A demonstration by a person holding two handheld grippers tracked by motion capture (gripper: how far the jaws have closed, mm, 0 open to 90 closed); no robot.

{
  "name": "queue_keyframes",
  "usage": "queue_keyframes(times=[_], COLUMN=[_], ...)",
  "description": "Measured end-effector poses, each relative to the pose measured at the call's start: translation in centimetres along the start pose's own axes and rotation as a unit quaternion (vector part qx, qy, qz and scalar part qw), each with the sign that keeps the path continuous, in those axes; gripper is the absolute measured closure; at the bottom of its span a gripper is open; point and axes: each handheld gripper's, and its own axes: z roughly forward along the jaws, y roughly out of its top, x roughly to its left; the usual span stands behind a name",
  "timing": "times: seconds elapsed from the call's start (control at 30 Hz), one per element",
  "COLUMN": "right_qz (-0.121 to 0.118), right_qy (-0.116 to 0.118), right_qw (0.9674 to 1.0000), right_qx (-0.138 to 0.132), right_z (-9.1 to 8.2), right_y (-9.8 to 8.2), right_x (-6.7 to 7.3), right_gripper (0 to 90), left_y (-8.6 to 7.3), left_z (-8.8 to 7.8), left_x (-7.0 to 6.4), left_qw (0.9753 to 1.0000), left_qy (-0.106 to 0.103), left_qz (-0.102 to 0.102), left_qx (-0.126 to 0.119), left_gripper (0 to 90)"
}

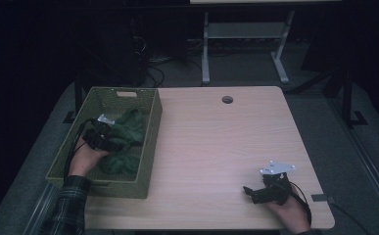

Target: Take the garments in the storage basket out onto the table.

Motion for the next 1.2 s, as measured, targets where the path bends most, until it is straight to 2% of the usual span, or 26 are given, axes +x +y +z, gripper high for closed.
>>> queue_keyframes(times=[0.17, 0.3, 0.43, 0.57, 0.83, 0.87, 1.0, 1.03, 1.1, 1.17, 1.2], right_qz=[0.000, 0.000, 0.000, 0.000, 0.000, 0.000, 0.000, 0.000, 0.000, 0.000, 0.000], right_qy=[0.000, 0.000, 0.000, 0.000, 0.000, 0.000, 0.000, 0.000, 0.000, 0.000, 0.000], right_qw=[1.0000, 1.0000, 1.0000, 1.0000, 1.0000, 1.0000, 1.0000, 1.0000, 1.0000, 1.0000, 1.0000], right_qx=[0.000, 0.000, 0.000, 0.000, 0.000, 0.000, 0.000, 0.000, 0.000, 0.000, 0.000], right_z=[0.0, 0.0, 0.0, 0.0, 0.0, 0.0, 0.0, 0.0, 0.0, 0.0, 0.0], right_y=[0.0, 0.0, 0.0, 0.0, 0.0, 0.0, 0.0, 0.0, 0.0, 0.0, 0.0], right_x=[0.0, 0.0, 0.0, 0.0, 0.0, 0.0, 0.0, 0.0, 0.0, 0.0, 0.0], right_gripper=[1.0, 1.0, 1.0, 1.0, 1.0, 1.0, 1.0, 1.0, 1.0, 1.0, 1.0], left_y=[-0.1, 0.0, 0.0, 0.0, 0.0, 0.1, 0.2, 0.3, 0.5, 0.7, 0.7], left_z=[0.5, 0.4, 0.3, -0.1, -1.6, -2.0, -2.9, -3.6, -4.0, -5.0, -5.0], left_x=[0.3, 0.3, 0.3, 0.3, 0.5, 0.6, 0.7, 0.7, 0.8, 0.9, 0.9], left_qw=[0.9997, 0.9992, 0.9988, 0.9985, 0.9977, 0.9971, 0.9964, 0.9957, 0.9951, 0.9933, 0.9933], left_qy=[0.001, -0.001, -0.018, -0.027, -0.051, -0.056, -0.057, -0.058, -0.060, -0.066, -0.066], left_qz=[-0.008, -0.013, -0.022, -0.027, -0.045, -0.048, -0.049, -0.051, -0.050, -0.052, -0.052], left_qx=[0.022, 0.037, 0.041, 0.040, -0.007, -0.021, -0.039, -0.052, -0.060, -0.080, -0.080], left_gripper=[37.5, 53.7, 71.4, 76.4, 78.8, 79.2, 79.7, 79.9, 80.0, 80.1, 80.3])
